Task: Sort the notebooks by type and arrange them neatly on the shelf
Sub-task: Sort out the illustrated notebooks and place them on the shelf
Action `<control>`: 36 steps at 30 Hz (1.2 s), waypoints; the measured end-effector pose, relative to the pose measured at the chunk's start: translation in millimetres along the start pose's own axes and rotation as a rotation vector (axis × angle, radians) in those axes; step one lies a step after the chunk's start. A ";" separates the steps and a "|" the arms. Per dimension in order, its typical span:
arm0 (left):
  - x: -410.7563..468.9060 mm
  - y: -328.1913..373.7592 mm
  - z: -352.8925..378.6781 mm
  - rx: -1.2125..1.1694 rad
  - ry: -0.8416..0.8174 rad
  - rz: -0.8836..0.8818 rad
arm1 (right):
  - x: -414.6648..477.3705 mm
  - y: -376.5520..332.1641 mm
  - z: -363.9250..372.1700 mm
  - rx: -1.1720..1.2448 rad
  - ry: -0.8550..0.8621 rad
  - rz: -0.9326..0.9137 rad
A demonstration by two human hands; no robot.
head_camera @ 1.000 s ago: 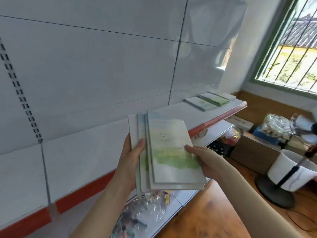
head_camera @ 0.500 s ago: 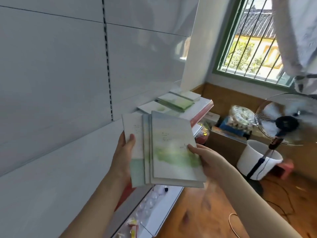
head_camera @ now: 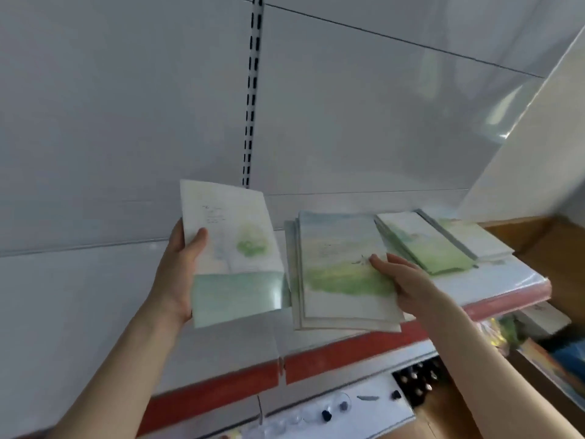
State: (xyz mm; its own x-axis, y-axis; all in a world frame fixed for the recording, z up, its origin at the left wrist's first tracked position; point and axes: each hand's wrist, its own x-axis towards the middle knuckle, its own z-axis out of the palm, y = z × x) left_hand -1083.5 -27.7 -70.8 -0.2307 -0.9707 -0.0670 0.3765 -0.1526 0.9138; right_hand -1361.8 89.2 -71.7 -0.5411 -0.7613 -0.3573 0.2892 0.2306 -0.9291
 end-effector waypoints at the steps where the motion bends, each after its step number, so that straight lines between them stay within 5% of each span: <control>1: -0.9 0.6 -0.6 0.009 0.047 0.027 | 13.3 -1.3 3.8 -0.020 -0.052 0.007; 9: -4.4 8.2 -3.9 0.034 0.235 0.114 | 90.3 20.7 57.0 -0.257 -0.242 0.123; 20: 9.9 -4.7 28.0 0.035 0.091 0.056 | 110.8 20.0 64.9 -0.419 -0.096 -0.031; 25: 16.2 -19.4 61.3 -0.025 0.072 -0.043 | 107.1 6.6 51.2 -0.466 -0.172 -0.093; 27: 21.6 -26.0 79.6 -0.060 0.057 -0.067 | 109.0 -13.4 35.2 -0.399 -0.112 -0.169; 30: 33.5 -44.7 119.4 -0.092 0.035 -0.093 | 102.3 -47.5 2.4 -0.071 -0.338 -0.020; 32: 44.0 -60.9 152.0 -0.093 0.006 -0.124 | 101.5 -57.6 -15.7 -0.113 -0.403 -0.036; 36: 65.4 -97.2 206.6 0.066 0.037 -0.131 | 121.5 -56.4 -47.5 -0.241 -0.144 -0.217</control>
State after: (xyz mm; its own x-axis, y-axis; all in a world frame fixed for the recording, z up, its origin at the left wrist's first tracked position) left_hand -1320.6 -38.0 -81.3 -0.2406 -0.9497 -0.2006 0.2852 -0.2667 0.9206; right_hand -1481.4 12.5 -67.2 -0.4472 -0.8822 -0.1476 -0.0248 0.1772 -0.9839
